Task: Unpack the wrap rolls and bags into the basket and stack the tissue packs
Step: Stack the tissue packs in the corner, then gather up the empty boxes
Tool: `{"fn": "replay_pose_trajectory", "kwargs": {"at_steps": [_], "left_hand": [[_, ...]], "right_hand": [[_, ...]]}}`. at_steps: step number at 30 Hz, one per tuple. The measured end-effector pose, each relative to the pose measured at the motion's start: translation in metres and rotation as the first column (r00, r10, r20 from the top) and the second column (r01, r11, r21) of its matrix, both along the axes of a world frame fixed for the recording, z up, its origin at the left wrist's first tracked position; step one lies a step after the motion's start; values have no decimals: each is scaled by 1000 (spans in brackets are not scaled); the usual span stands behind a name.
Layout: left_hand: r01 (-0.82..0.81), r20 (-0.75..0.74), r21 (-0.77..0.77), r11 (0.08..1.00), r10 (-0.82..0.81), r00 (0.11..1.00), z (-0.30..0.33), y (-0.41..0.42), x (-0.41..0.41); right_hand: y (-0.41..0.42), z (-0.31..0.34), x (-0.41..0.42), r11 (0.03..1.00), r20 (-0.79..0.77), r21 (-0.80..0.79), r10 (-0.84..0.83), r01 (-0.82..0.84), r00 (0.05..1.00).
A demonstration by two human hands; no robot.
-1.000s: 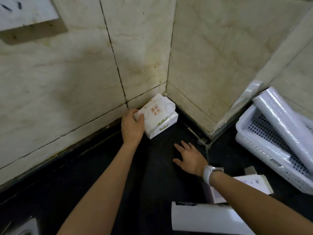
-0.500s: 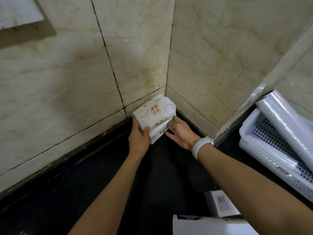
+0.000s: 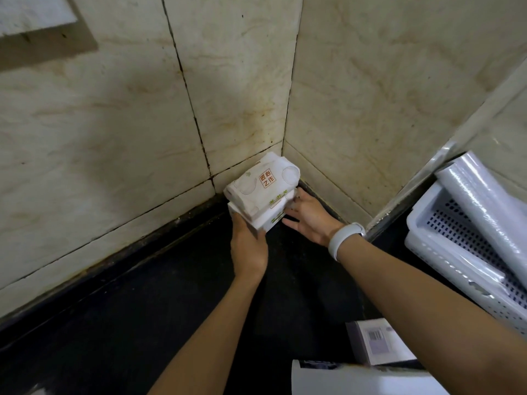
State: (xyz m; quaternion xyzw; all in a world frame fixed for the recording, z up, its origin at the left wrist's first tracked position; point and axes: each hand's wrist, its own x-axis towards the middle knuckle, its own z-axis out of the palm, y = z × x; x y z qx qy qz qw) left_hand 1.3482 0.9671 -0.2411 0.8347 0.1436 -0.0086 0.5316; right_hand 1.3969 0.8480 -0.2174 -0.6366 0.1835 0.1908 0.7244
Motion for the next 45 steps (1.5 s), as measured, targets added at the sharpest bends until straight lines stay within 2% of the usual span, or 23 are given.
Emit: {"fn": "replay_pose_trajectory", "kwargs": {"at_steps": [6, 11, 15, 18, 20, 23, 26, 29, 31, 32, 34, 36, 39, 42, 45], "left_hand": [[23, 3, 148, 989, -24, 1000, -11, 17, 15], [123, -73, 138, 983, -113, 991, -9, 28, 21], [149, -97, 126, 981, -137, 986, 3, 23, 0], [246, -117, 161, 956, -229, 966, 12, 13, -37], [403, -97, 143, 904, -393, 915, 18, 7, -70], [628, -53, 141, 766, -627, 777, 22, -1, -124], [775, -106, 244, 583, -778, 619, 15, -11, -169], [818, -297, 494, 296, -826, 478, -1, -24, -195], [800, -400, 573, 177, -791, 462, -10, -32, -203], [783, -428, 602, 155, -765, 480, -15, -35, -206], [726, -403, 663, 183, -730, 553, -21, -37, -209], [664, -318, 710, 233, -736, 598, -23, -34, -213], [639, -208, 706, 304, -774, 598, -19, -27, -226], [623, -115, 694, 361, -799, 590, -6, -25, -251], [639, -33, 689, 341, -867, 498, 12, -35, -286]], "right_hand": [[-1, -10, 0, 996, -46, 90, 8, -4, 999], [1, 0, -7, 999, -51, 42, 22, -20, 998], [-6, 11, -30, 987, -51, -157, 27, -35, 998], [-25, 16, -69, 926, 51, -364, 129, -102, 990], [-47, 22, -107, 804, 147, -568, 311, -178, 939], [-91, 26, -166, 485, 129, -848, 579, -213, 805], [-127, 23, -218, 255, -58, -919, 668, -301, 742], [-145, 14, -246, 123, -298, -871, 638, -476, 710], [-146, 8, -249, 32, -386, -868, 584, -496, 714], [-145, 4, -248, -17, -398, -882, 558, -470, 728], [-144, -1, -245, -125, -413, -902, 526, -412, 744], [-142, -3, -249, -189, -422, -905, 512, -381, 748], [-144, -3, -268, -109, -360, -928, 514, -357, 778], [-159, 10, -313, -22, -229, -968, 496, -252, 838], [-185, 33, -392, 128, -110, -976, 402, -174, 909]]}}
